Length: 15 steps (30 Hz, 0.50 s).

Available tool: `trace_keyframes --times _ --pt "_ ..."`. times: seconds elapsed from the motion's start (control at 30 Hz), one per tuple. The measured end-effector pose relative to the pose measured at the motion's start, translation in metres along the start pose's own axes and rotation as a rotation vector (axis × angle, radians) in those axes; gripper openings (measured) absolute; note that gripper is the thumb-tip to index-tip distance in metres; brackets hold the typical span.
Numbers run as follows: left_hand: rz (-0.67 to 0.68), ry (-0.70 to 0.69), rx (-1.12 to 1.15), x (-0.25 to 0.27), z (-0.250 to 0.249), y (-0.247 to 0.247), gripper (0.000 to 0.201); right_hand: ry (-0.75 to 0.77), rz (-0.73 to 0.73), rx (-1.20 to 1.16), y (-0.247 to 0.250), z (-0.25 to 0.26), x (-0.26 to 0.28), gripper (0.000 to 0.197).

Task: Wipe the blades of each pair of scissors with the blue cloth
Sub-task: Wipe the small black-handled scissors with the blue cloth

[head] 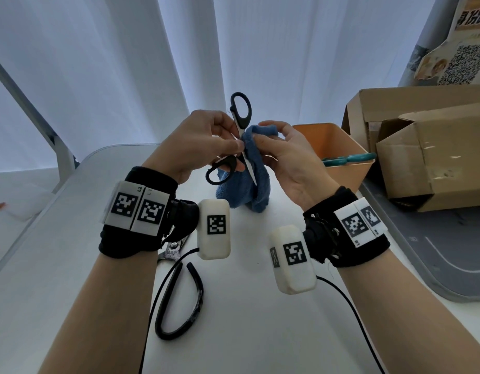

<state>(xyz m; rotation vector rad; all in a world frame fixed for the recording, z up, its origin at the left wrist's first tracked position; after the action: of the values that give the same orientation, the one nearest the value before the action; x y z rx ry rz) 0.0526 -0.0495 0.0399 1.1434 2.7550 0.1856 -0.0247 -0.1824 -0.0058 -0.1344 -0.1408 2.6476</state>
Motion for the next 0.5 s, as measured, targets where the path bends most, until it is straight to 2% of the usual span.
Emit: trace_keyframes --times 0.1,0.3,0.5 --pt "0.004 0.007 -0.002 0.0001 0.0002 -0.0007 0.013 -0.039 -0.036 0.065 0.0039 -0.0012 -0.0015 0.023" --pt "0.021 0.007 -0.014 0.001 0.0007 0.0015 0.014 -0.084 0.001 0.259 0.0111 0.0032 -0.001 0.016" --pt "0.017 0.008 -0.024 0.0006 0.001 0.0012 0.014 -0.122 0.037 0.156 0.0096 0.005 -0.0001 0.021"
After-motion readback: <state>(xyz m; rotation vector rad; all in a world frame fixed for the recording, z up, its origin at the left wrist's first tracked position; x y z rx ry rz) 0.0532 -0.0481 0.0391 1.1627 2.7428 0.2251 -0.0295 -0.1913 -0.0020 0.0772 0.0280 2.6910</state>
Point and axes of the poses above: each hand's wrist, its own x-axis away from the middle knuckle, its own y-axis out of the back of the hand, z = x × y, the point moved 4 cm from there along -x, towards the middle knuckle, and after that the axes turned 15 degrees about x, right-handed, at the moved point
